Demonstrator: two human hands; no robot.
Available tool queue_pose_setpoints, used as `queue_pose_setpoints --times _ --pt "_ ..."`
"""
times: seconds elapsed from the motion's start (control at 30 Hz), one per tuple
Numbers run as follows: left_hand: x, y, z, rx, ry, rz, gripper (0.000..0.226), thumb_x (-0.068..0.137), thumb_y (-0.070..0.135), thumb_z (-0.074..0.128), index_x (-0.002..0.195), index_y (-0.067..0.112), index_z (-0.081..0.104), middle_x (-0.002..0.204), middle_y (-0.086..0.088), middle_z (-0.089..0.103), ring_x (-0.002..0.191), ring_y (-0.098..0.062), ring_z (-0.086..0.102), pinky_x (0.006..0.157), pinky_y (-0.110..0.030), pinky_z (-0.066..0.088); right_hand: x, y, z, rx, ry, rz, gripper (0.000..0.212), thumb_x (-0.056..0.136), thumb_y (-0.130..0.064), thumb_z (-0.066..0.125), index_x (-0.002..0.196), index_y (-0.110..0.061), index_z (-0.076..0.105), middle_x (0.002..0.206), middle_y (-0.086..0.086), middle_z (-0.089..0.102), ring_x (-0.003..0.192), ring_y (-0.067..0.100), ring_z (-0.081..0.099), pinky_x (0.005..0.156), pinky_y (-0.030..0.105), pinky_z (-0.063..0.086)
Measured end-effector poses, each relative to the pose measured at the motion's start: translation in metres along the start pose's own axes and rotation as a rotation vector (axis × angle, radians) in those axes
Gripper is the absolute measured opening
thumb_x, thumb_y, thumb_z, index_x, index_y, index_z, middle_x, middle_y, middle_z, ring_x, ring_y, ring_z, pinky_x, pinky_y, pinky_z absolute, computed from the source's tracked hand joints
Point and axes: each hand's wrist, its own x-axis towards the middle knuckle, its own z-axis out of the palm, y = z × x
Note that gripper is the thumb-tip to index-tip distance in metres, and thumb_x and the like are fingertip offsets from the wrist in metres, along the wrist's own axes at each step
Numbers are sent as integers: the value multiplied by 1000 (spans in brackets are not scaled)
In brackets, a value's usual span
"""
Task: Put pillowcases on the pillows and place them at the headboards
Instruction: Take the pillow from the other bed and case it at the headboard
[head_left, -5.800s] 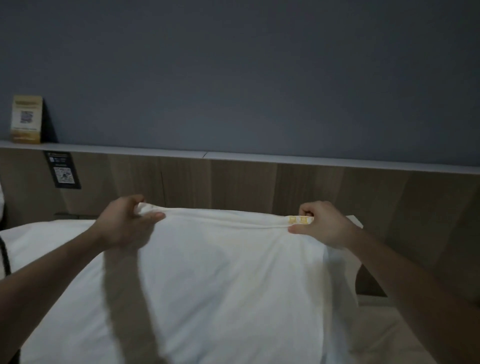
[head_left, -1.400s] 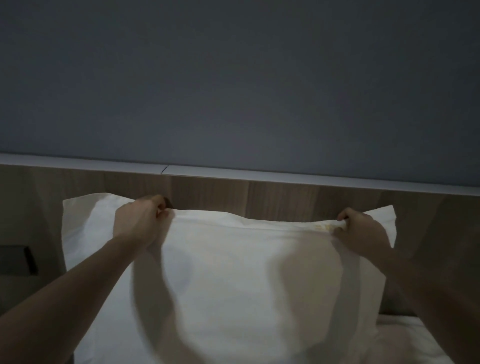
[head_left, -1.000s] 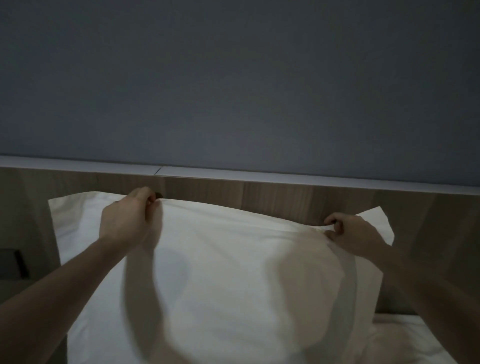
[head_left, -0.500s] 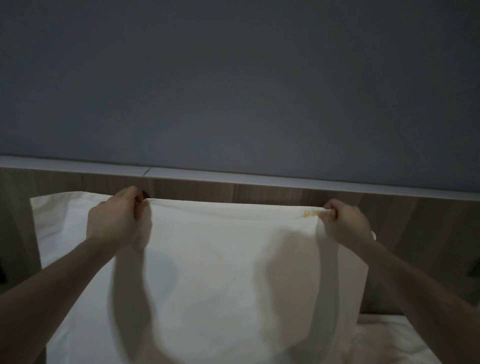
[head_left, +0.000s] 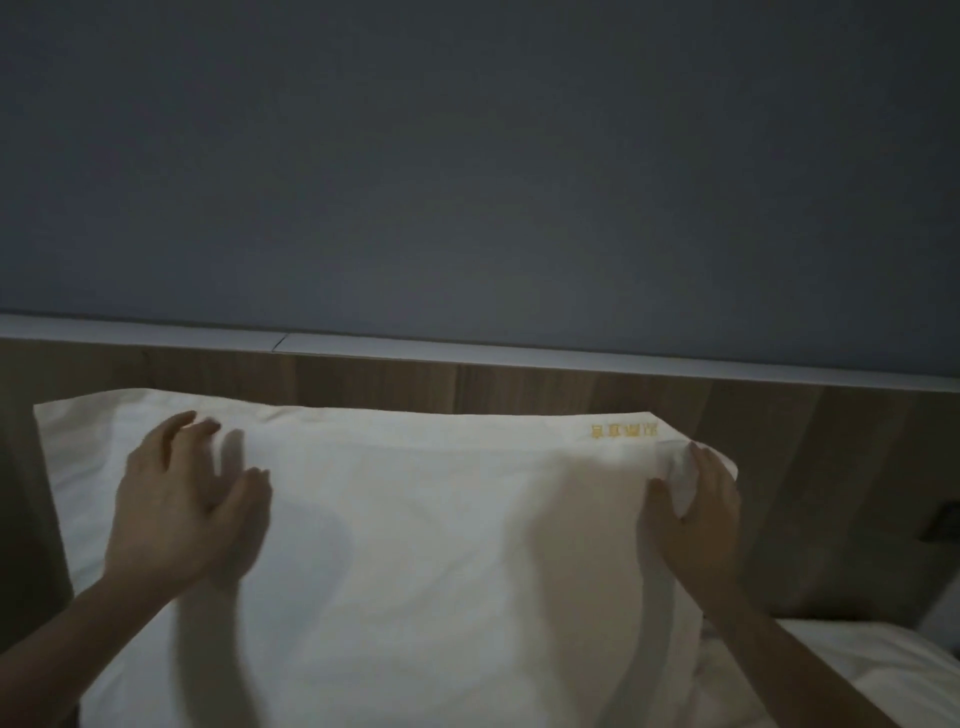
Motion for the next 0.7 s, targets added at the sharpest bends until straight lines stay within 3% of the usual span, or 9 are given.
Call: queue_pose_setpoints --times 0.1,0.27,0.37,0.43,0.5,0.57,0.63,0.7 --pt "-15 -27 -9 19 0 -133 80 85 64 52 147 15 42 161 -18 30 149 -44 30 116 -63 36 -6 22 6 -16 -33 110 81 90 -59 41 152 -7 42 155 22 45 143 42 42 119 56 33" --pt "-22 -76 -21 -134 -72 -471 98 76 77 45 152 16 33 166 -21 22 155 -42 17 124 -60 21 -20 40 16 28 -149 214 102 85 -84 26 158 -12 32 162 21 36 148 39 35 122 56 28" --pt "-18 -140 1 -180 -230 -549 99 75 90 49 153 29 38 161 -12 39 148 -42 36 119 -65 33 -31 33 20 136 -217 247 95 87 -73 31 162 -14 24 166 15 29 153 35 28 126 51 21" --pt "-10 -170 15 -308 -261 -504 80 76 90 55 141 44 48 146 -4 58 135 -38 55 111 -65 44 -29 27 20 175 -210 263 86 93 -64 35 163 -17 20 168 13 26 155 34 25 127 50 19" --pt "5 -164 15 -347 -255 -406 57 82 80 58 130 50 54 139 0 63 128 -31 61 110 -60 47 -18 21 19 167 -190 247 83 97 -61 37 164 -19 14 171 12 20 157 31 19 128 50 15" --pt "20 -114 -3 -314 -220 -383 73 82 79 55 145 43 48 154 -5 49 140 -34 50 117 -59 40 -3 12 19 159 -189 260 78 102 -57 39 165 -22 10 173 9 10 159 27 10 129 46 10" --pt "35 -82 -9 -289 -211 -416 94 82 77 54 160 28 32 169 -10 21 154 -38 28 126 -56 27 11 4 22 161 -195 302 74 105 -53 41 165 -25 8 174 6 2 160 25 6 128 43 8" --pt "49 -63 -5 -288 -191 -468 102 88 72 59 165 22 16 174 -9 1 158 -40 14 128 -55 21 21 1 27 154 -202 319 72 106 -51 40 165 -25 7 174 8 1 160 28 5 127 45 8"
